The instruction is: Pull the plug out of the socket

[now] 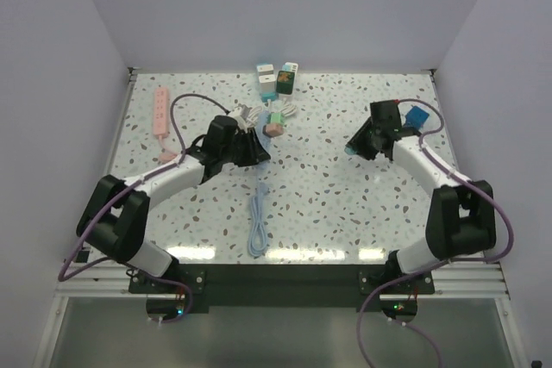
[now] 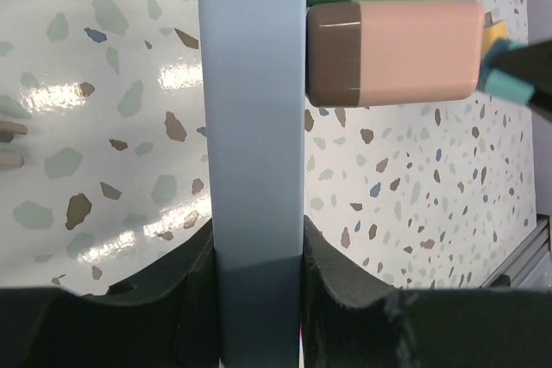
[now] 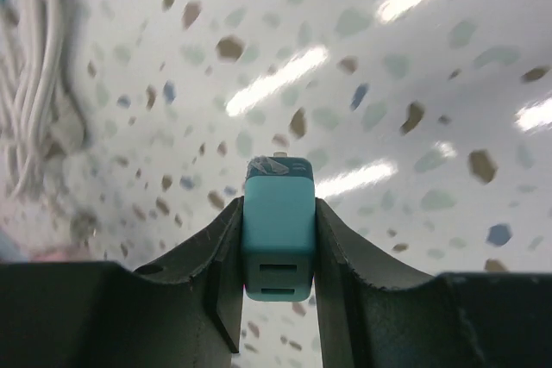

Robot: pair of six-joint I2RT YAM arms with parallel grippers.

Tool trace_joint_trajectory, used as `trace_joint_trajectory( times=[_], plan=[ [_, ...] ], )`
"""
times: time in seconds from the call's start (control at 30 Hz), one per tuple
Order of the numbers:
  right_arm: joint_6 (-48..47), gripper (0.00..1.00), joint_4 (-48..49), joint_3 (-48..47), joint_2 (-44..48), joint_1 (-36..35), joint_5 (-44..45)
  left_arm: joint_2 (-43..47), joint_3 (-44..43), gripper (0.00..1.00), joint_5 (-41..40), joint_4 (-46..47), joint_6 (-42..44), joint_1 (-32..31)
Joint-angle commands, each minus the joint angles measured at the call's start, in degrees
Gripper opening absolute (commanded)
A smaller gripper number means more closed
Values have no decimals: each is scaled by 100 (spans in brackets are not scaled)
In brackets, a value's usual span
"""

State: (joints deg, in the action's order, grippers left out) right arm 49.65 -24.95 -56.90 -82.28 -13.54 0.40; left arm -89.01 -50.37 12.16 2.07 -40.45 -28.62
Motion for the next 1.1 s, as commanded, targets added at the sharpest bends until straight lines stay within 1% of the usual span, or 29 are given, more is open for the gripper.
trace_joint_trajectory(
  times=[0.0,0.03,0.07,0.13,0.2,0.23,0.33,0.4,0.57,0.67,0.77,0.8,0.87,0.9,1.0,1.07],
  plan=[
    [-148,0,-229,-628,-665,614,636,507,-167,0,67,-443,616,49],
    [-201,0,-291,-846,-858,877,636,656,-10,0,76,-505,652,67],
    [-219,0,-317,-953,-1025,975,645,744,88,0,76,-566,652,111],
    [-306,0,-100,-1155,-1491,1256,479,1034,429,0,67,-532,635,155],
    [-280,0,-10,-1305,-1920,1345,399,1184,598,0,49,-514,573,216],
    [-289,0,-1,-1480,-2036,1571,382,1280,703,0,58,-514,573,225],
    [-333,0,-158,-1857,-2405,1714,574,1360,739,0,23,-576,582,278],
    [-342,0,-326,-2139,-2520,1784,881,1395,722,0,5,-602,591,296],
    [-351,0,-397,-2509,-2776,1925,1339,1369,678,0,32,-584,661,305],
    [-368,0,-247,-2554,-2828,1978,1366,1343,695,0,93,-593,722,305],
    [-482,0,-326,-2694,-2986,1987,1375,1273,713,0,84,-690,827,305],
    [-517,4,-326,-2712,-3004,1996,1305,1272,730,0,111,-690,854,305],
    [-622,21,-265,-2660,-2978,2004,1182,1272,783,0,155,-742,924,305],
    [-632,39,-230,-2563,-2882,2004,1155,1281,792,0,190,-743,959,305],
    [-658,61,-194,-2379,-2671,2004,1146,1246,836,0,348,-725,1021,313],
    [-684,69,-177,-2291,-2530,2004,1181,1246,871,0,401,-725,1047,305]
  ],
)
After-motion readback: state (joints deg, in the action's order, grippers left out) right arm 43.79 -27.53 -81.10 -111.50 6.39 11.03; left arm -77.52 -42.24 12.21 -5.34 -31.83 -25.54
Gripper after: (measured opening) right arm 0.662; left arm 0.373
